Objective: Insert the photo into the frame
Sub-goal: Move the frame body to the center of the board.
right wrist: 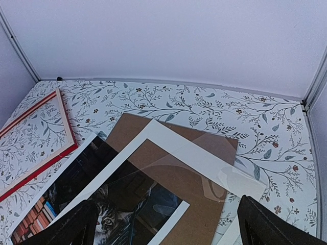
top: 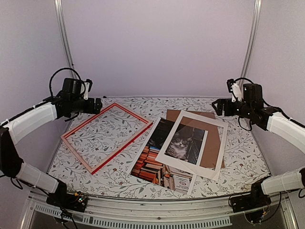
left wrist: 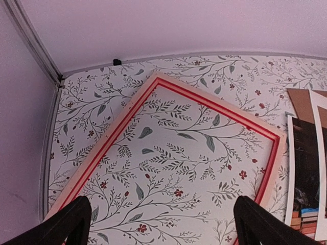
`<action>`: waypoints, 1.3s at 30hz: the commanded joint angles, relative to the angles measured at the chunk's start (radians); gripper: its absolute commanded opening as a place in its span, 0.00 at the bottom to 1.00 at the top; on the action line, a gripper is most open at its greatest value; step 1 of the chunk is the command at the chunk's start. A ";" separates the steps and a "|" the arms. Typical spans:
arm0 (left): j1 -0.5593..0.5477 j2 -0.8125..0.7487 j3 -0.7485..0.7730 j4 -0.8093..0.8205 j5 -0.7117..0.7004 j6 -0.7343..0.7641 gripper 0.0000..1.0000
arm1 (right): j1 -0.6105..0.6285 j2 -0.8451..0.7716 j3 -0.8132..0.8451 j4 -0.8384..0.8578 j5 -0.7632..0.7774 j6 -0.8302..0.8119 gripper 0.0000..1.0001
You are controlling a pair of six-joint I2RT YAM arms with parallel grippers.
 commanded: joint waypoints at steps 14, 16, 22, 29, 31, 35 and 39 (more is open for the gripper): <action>0.255 0.438 0.288 -0.175 0.136 0.081 1.00 | 0.008 -0.062 -0.106 0.127 -0.125 0.068 0.99; 0.271 0.497 0.328 -0.182 0.139 0.111 1.00 | 0.008 -0.062 -0.120 0.143 -0.145 0.076 0.99; 0.287 0.675 0.463 -0.235 0.182 0.222 0.99 | 0.009 -0.052 -0.151 0.184 -0.189 0.094 0.99; 0.317 0.830 0.557 -0.278 0.194 0.264 0.99 | 0.008 -0.040 -0.180 0.203 -0.205 0.096 0.99; 0.320 0.858 0.576 -0.280 0.181 0.267 0.98 | 0.008 -0.026 -0.182 0.204 -0.213 0.098 0.99; 0.328 0.897 0.598 -0.278 0.168 0.264 0.95 | 0.008 -0.005 -0.190 0.211 -0.227 0.103 0.99; 0.337 0.920 0.605 -0.289 0.175 0.256 0.85 | 0.009 0.006 -0.199 0.218 -0.239 0.113 0.99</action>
